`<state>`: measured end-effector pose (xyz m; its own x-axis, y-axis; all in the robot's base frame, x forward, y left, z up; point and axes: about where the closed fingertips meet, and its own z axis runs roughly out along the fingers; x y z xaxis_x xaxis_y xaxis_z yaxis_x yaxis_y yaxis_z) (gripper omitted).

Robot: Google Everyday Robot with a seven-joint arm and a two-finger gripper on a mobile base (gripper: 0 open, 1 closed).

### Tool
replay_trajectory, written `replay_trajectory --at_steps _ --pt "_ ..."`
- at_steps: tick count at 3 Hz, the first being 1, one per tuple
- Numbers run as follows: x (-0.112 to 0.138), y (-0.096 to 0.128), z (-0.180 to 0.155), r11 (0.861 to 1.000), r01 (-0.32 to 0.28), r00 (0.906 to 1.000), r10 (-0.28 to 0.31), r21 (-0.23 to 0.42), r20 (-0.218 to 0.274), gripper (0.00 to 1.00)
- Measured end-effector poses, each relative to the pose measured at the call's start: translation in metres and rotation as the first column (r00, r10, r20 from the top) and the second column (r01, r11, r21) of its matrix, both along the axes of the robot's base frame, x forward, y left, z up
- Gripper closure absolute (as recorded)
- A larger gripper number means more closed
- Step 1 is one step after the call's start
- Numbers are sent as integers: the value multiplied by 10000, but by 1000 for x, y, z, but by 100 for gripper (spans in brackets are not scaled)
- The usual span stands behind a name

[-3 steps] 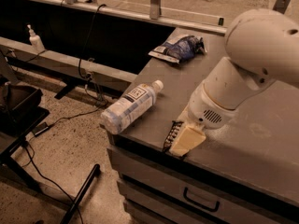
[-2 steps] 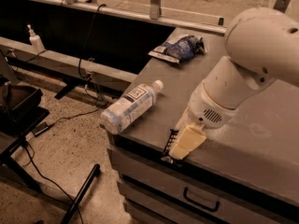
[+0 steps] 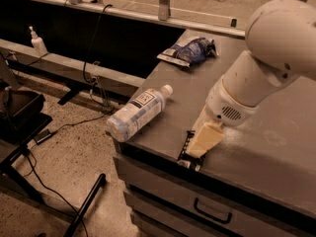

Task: Move rxbar chocolate near blue chip bag

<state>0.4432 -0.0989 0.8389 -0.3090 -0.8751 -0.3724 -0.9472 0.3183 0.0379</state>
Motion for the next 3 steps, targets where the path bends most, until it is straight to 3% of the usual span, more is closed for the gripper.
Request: replay_trajectory --at_steps 1,3 --pt "23 -15 6 9994 279 9986 -270 -187 465 100" --pt "62 -37 10 9972 653 9936 -616 -361 942 100"
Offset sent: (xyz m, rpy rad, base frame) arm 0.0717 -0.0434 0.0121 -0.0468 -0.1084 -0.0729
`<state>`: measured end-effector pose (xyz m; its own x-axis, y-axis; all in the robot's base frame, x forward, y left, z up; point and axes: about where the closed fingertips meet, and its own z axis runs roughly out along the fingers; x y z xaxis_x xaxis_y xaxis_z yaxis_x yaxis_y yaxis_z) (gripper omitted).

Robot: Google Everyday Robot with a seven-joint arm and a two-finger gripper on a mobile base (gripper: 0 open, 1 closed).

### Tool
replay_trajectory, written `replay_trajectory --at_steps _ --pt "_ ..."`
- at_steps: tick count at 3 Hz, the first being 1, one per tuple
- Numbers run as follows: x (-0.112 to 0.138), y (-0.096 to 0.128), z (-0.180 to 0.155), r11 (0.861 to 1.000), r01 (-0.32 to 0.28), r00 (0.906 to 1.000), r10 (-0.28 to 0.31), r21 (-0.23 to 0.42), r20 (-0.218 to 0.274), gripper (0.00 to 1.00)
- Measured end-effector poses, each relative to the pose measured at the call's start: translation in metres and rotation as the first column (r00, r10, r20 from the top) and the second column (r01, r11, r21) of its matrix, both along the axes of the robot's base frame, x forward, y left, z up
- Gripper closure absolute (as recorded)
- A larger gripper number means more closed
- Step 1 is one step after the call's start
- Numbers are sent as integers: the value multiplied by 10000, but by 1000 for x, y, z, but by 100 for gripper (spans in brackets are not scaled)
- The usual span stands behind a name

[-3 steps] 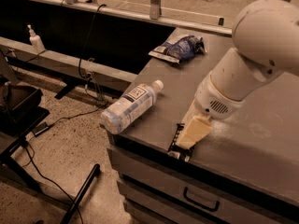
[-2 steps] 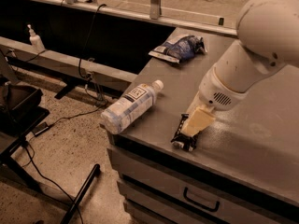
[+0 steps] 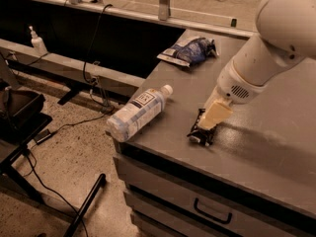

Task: Move rxbar chocolate near blue chip bag

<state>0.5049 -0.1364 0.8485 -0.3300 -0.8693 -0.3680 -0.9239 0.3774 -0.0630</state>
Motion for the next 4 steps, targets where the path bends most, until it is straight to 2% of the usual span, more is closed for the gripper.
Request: replay_trajectory --at_steps 1,2,3,4 --pt "21 -9 4 10000 17 9997 -16 -52 236 100" --pt "48 -19 17 10000 81 9975 -78 -43 700 100" --pt "80 -29 32 9997 253 9916 -241 -73 1268 100" --pt "113 -37 46 9992 378 9818 -351 -106 1866 100"
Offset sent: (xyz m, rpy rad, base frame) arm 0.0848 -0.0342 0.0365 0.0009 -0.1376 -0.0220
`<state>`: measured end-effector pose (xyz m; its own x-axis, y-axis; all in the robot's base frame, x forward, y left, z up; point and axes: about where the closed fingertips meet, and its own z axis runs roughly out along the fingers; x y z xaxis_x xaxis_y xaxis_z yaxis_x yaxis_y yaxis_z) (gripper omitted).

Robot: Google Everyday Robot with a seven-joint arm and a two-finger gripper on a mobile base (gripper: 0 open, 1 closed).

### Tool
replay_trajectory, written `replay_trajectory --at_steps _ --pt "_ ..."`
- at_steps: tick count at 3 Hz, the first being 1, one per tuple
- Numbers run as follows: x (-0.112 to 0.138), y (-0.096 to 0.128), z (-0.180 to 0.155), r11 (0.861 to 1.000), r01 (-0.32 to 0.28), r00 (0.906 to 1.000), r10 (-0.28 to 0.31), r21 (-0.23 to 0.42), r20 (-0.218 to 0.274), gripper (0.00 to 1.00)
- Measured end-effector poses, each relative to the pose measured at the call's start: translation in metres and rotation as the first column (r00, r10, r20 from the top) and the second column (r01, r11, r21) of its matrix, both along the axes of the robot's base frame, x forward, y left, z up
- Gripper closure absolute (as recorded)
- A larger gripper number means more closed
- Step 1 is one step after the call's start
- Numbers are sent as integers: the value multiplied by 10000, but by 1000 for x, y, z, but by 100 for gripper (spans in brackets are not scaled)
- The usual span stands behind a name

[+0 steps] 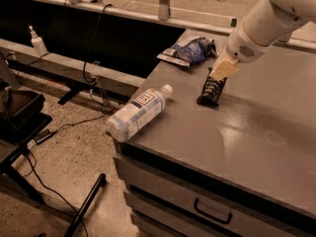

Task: Move rxbar chocolate near blue chip bag

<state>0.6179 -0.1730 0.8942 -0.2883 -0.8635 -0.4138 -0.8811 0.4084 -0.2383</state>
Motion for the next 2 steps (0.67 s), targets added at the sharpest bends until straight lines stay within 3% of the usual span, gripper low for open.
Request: replay_trajectory --at_steps 2 --pt "38 -16 27 9995 323 9938 -318 -26 1070 100"
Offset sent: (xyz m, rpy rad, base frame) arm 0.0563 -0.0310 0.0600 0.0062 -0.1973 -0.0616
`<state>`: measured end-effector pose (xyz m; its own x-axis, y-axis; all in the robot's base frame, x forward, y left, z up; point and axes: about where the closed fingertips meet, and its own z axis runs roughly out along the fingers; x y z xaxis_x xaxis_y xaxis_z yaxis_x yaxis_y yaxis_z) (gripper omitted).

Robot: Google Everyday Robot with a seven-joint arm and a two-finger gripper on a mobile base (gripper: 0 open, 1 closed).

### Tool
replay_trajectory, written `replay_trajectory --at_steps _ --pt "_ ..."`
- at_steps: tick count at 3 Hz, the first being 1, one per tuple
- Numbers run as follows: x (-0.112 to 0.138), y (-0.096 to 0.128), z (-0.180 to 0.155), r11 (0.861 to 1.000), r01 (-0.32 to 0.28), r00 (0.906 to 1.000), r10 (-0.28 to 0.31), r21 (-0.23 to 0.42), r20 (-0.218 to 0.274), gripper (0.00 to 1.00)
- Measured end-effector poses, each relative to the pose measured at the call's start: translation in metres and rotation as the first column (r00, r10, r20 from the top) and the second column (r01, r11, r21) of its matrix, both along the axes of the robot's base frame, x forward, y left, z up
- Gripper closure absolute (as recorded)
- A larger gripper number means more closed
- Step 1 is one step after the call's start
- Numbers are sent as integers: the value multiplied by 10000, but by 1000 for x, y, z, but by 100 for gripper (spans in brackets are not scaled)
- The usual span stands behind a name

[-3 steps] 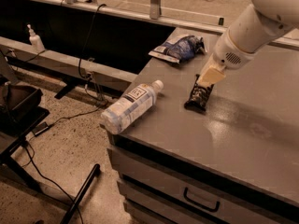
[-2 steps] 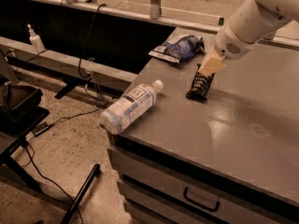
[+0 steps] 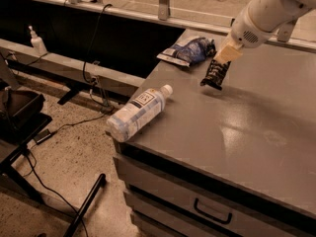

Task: Move rxbar chocolate near blue chip bag

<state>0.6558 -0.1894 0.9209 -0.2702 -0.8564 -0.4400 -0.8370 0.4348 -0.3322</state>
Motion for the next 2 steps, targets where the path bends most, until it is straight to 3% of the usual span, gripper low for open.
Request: replay_trajectory --at_steps 1,2 --pt "9 -5 14 9996 -42 9971 21 273 755 100" --pt "20 -4 17 9973 -234 9841 108 690 1774 100"
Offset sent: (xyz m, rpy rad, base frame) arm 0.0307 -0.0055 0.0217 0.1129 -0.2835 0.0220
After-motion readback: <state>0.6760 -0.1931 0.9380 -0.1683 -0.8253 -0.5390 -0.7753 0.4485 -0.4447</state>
